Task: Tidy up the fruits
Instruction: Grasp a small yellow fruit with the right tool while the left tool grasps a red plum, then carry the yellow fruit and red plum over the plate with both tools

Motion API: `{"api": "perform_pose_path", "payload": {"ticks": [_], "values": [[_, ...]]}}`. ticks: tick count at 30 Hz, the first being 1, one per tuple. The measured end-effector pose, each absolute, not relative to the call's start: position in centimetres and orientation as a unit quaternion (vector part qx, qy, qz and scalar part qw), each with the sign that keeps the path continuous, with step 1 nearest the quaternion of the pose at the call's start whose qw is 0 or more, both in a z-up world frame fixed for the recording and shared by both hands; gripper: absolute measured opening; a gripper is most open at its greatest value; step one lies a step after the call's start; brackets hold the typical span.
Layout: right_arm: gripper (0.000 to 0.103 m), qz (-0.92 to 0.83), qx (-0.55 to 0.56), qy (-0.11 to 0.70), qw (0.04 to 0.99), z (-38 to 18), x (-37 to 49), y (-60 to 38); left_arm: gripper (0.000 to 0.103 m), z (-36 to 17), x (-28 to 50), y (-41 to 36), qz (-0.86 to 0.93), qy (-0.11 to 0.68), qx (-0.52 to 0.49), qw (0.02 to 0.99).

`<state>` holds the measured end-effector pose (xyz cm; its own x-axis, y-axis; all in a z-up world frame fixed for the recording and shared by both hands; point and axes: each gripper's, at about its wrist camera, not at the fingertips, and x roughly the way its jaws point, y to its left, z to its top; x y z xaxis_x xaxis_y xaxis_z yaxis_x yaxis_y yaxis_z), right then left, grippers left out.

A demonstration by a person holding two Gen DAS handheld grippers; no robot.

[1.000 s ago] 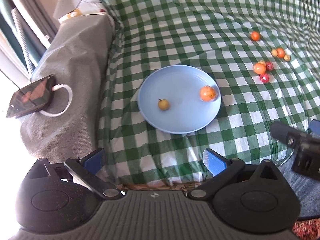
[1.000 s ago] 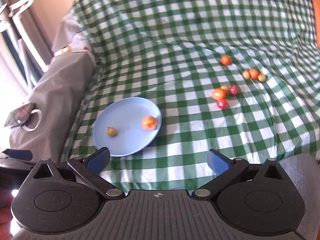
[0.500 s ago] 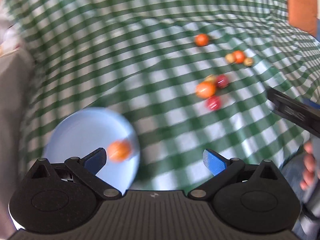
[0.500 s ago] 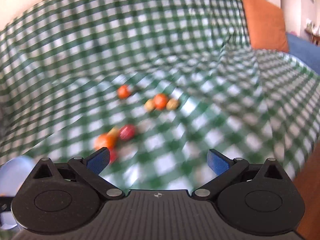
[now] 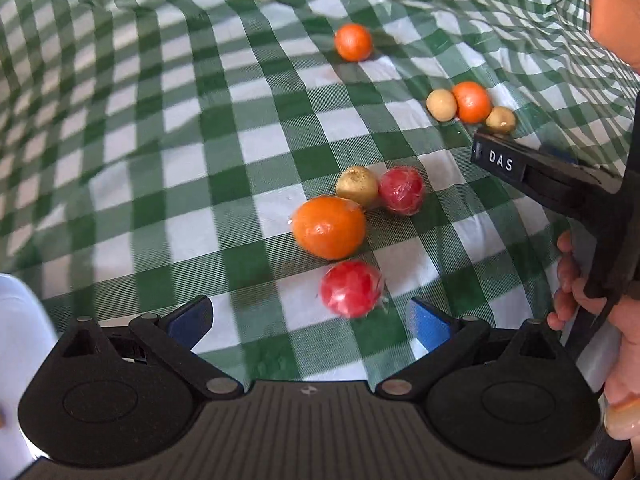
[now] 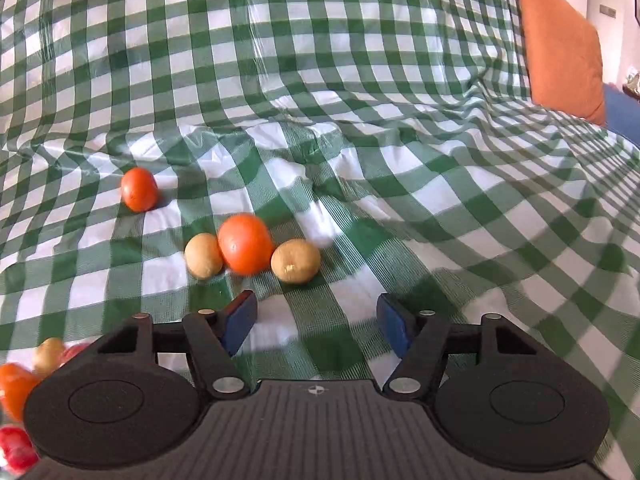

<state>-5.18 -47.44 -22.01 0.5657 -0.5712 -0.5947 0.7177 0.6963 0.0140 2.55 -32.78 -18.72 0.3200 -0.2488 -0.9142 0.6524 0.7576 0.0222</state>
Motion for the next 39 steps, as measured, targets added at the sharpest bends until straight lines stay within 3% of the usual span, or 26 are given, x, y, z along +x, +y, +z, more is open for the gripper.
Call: {"api": "perform_pose_path", "payload": {"ticks": [6, 7, 8, 9, 10, 17, 23, 39], "values": [[0.074, -0.361, 0.105, 0.284, 0.882, -22.4, -3.6, -47.8, 0.101, -18.7, 2.6, -33.7, -0.286, 0.5, 0.204, 0.792], [0.067, -0.36, 0.105, 0.283, 0.883, -22.4, -3.6, -47.8, 0.084, -18.2, 2.2, -33.3, -0.291, 0.491, 0.2, 0.796], [0.054, -0.359, 0.105, 0.28, 0.884, -22.3, -3.8, -47.8, 0.06, -17.8, 1.8, -33.1, -0.303, 0.484, 0.196, 0.797], [0.027, -0.363, 0.102, 0.277, 0.884, -22.1, -3.9, -47.8, 0.046, -17.3, 1.5, -32.8, -0.316, 0.481, 0.196, 0.794], [0.027, -0.371, 0.101, 0.276, 0.881, -22.0, -4.0, -47.8, 0.034, -17.0, 1.3, -32.8, -0.323, 0.482, 0.198, 0.79], [0.027, -0.411, 0.111, 0.259, 0.867, -21.8, -5.5, -48.0, 0.034, -14.8, 0.7, -31.4, -0.326, 0.47, 0.209, 0.793], [0.027, -0.432, 0.105, 0.233, 0.865, -18.1, -8.7, -45.7, 0.034, -9.3, -0.7, -27.8, -0.313, 0.436, 0.234, 0.811], [0.027, -0.144, 0.131, 0.253, 0.948, -5.2, -18.1, -21.9, 0.034, 0.3, -6.5, -5.3, -0.206, 0.438, 0.192, 0.854]]}}
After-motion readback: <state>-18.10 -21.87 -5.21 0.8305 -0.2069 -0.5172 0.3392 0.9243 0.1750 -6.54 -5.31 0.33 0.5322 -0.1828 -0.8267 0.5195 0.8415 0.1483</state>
